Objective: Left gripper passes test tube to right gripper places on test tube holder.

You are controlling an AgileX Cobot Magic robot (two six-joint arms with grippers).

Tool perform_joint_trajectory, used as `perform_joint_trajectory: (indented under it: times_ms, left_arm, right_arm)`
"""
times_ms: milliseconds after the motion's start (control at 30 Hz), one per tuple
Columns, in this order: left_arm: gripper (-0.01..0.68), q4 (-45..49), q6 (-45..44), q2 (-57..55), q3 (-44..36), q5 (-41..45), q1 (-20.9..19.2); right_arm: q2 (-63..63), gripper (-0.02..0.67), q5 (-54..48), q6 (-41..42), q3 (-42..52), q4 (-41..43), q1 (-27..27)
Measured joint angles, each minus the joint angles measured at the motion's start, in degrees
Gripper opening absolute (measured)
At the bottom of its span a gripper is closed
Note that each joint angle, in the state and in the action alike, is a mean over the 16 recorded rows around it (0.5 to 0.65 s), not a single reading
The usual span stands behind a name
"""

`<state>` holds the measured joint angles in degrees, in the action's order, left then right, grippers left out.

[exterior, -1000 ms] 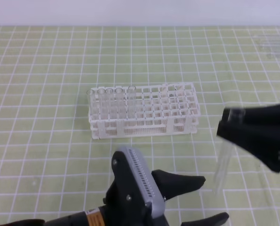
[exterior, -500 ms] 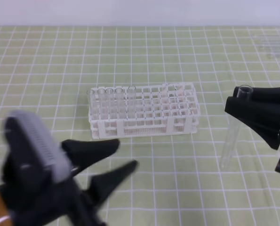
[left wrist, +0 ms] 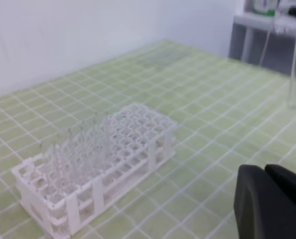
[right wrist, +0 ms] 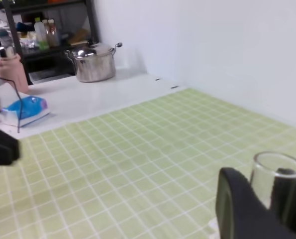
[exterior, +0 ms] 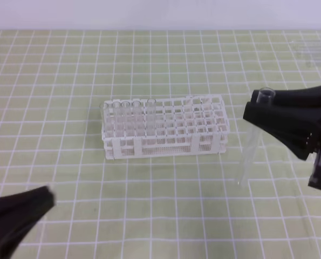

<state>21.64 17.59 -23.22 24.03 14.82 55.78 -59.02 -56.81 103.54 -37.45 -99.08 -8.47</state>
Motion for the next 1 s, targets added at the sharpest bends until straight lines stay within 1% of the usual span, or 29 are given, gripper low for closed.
perform_joint_trajectory:
  times_ms: [100,233,433,600,1000]
  left_arm:
    - [-0.001,1.3,3.0,5.8,-1.8,2.4,0.0]
    - [-0.002,2.9,6.7,12.6,-4.4,3.3,0.0]
    - [-0.002,4.3,9.6,19.4,-7.0,4.6,0.0]
    - [-0.002,4.4,9.9,21.4,-7.8,5.8,0.0]
    - [-0.002,4.3,9.9,21.8,-7.8,7.5,0.0]
  right_arm:
    - [-0.4,0.104,0.0,0.9,-0.8,-0.1,0.0]
    - [-0.7,0.104,1.0,2.0,-1.7,-0.2,0.0]
    - [-1.6,0.104,3.0,3.1,-2.4,-0.2,-0.1]
    - [-2.7,0.104,4.5,4.0,-2.5,-0.2,-0.1]
    - [-3.9,0.104,6.9,6.9,-2.5,-0.2,-0.1]
